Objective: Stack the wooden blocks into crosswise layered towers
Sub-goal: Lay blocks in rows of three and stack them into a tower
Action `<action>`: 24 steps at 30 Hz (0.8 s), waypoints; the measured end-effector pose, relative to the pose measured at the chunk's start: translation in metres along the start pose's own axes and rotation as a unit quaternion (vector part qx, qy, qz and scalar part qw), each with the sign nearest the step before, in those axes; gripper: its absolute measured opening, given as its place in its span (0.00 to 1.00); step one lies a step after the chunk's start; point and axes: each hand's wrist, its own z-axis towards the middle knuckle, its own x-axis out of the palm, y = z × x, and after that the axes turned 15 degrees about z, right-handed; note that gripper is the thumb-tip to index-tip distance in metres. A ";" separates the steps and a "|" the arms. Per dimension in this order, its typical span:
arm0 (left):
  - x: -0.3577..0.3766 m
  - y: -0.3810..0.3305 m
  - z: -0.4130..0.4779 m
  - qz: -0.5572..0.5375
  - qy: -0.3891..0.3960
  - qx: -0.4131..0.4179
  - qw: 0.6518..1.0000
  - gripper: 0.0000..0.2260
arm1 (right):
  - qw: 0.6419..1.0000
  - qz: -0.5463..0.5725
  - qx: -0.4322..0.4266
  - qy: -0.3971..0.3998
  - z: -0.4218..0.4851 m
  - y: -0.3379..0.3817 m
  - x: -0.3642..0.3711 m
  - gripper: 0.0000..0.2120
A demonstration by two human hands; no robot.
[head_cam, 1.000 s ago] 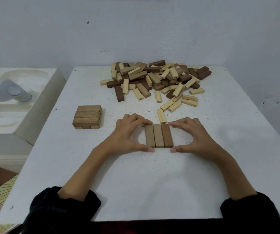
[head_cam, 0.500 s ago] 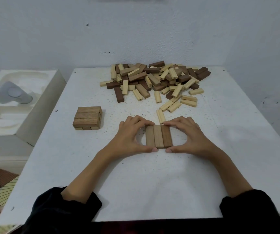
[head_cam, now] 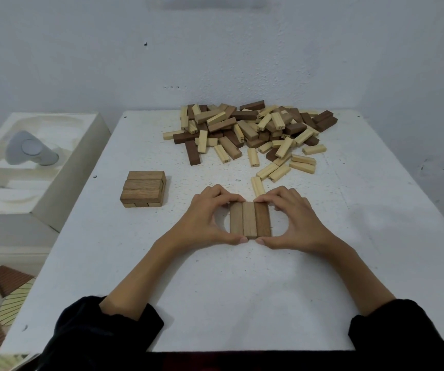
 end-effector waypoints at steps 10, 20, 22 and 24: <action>-0.004 0.004 -0.001 -0.025 0.003 0.009 1.000 0.31 | 1.000 -0.010 -0.006 -0.005 0.002 0.003 0.003 0.40; -0.005 0.003 -0.003 -0.012 0.001 0.014 1.000 0.32 | 1.000 0.004 -0.023 -0.008 0.003 0.006 0.005 0.38; -0.007 0.003 -0.003 -0.005 0.002 0.014 1.000 0.32 | 1.000 0.003 -0.029 -0.010 0.003 0.008 0.005 0.38; -0.011 0.004 -0.003 0.003 0.000 0.017 1.000 0.31 | 0.999 0.006 -0.038 -0.017 0.004 0.011 0.004 0.37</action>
